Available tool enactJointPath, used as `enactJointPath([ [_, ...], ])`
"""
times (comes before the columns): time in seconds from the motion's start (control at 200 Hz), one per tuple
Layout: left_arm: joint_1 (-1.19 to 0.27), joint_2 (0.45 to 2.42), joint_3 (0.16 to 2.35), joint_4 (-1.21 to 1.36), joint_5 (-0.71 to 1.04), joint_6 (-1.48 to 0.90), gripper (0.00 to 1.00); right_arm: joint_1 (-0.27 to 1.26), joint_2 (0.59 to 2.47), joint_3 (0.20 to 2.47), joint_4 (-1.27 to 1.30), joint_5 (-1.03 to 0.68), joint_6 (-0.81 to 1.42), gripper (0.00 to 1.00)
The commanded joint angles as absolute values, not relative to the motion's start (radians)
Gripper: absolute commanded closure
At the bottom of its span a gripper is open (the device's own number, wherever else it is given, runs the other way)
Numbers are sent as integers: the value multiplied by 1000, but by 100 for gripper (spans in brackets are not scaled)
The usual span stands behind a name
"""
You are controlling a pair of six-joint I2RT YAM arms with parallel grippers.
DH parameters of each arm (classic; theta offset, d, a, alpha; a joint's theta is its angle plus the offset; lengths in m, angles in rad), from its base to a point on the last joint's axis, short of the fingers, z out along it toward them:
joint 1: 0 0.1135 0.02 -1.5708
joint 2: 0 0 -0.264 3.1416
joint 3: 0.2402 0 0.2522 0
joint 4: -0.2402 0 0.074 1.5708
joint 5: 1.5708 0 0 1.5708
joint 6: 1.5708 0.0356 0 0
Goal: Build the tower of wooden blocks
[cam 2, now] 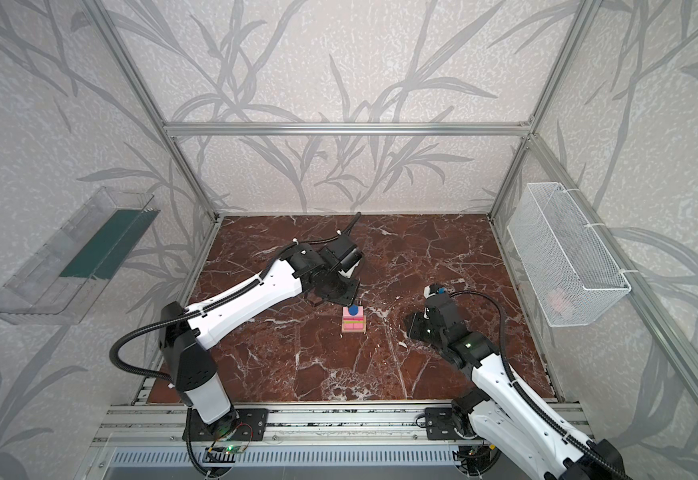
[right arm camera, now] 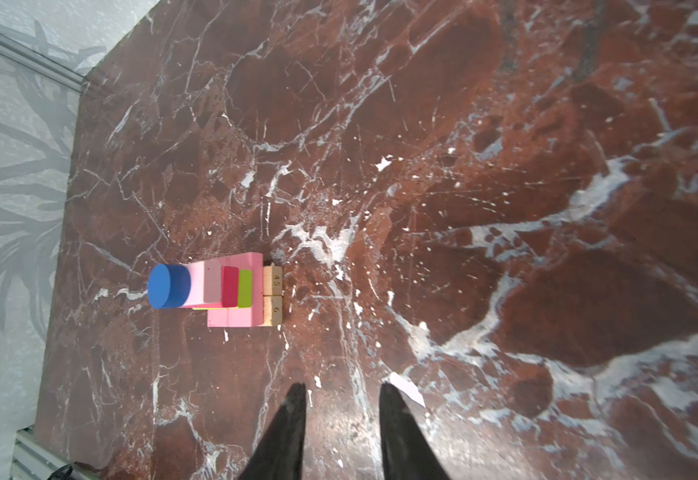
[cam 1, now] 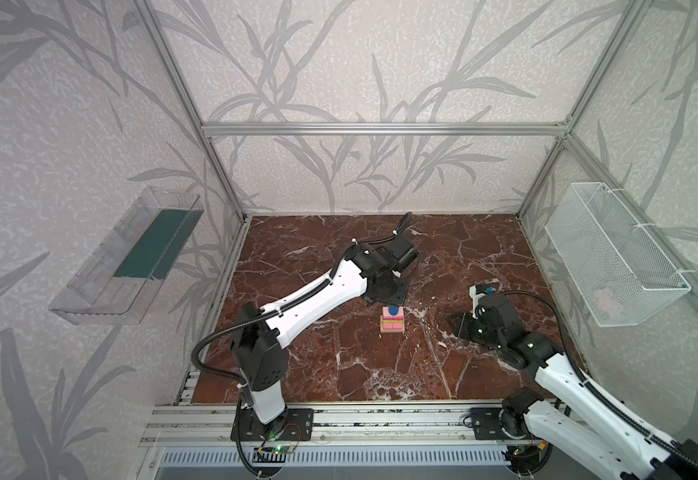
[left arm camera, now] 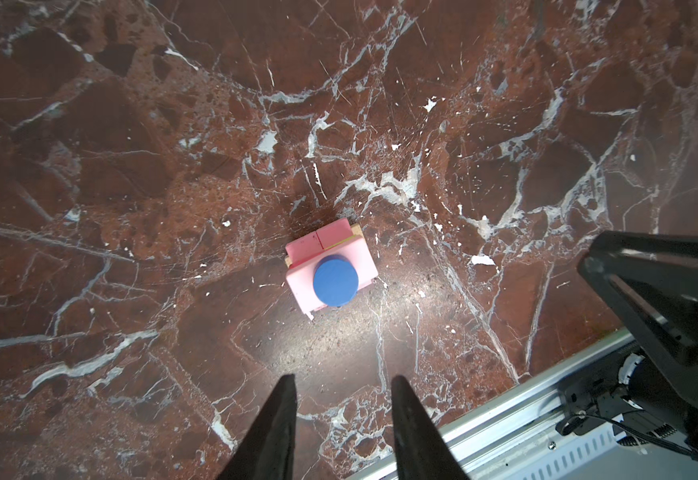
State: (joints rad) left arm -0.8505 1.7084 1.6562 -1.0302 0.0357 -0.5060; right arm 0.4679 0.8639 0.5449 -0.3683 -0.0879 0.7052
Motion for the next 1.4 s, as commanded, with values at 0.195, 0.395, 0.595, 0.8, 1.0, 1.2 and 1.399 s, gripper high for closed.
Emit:
enactJointPath([
  [0.195, -805, 1416, 1288, -775, -19, -598, 63, 464, 1147, 734, -191, -224, 606, 69],
  [0.395, -732, 1289, 1110, -674, 24, -637, 63, 465, 1327, 851, -168, -284, 586, 82],
  [0.595, -688, 1254, 1050, -659, 49, -642, 63, 466, 1466, 936, -144, -362, 590, 88],
  [0.8, -660, 1237, 1004, -631, 74, -647, 63, 474, 1553, 974, -128, -396, 610, 88],
  [1.0, -643, 1241, 995, -625, 89, -647, 63, 502, 1616, 998, -112, -419, 616, 89],
  [1.2, -638, 1254, 998, -621, 104, -647, 63, 517, 1644, 1005, -99, -425, 621, 90],
  [1.399, -636, 1261, 994, -617, 107, -648, 63, 521, 1654, 997, -88, -431, 628, 92],
])
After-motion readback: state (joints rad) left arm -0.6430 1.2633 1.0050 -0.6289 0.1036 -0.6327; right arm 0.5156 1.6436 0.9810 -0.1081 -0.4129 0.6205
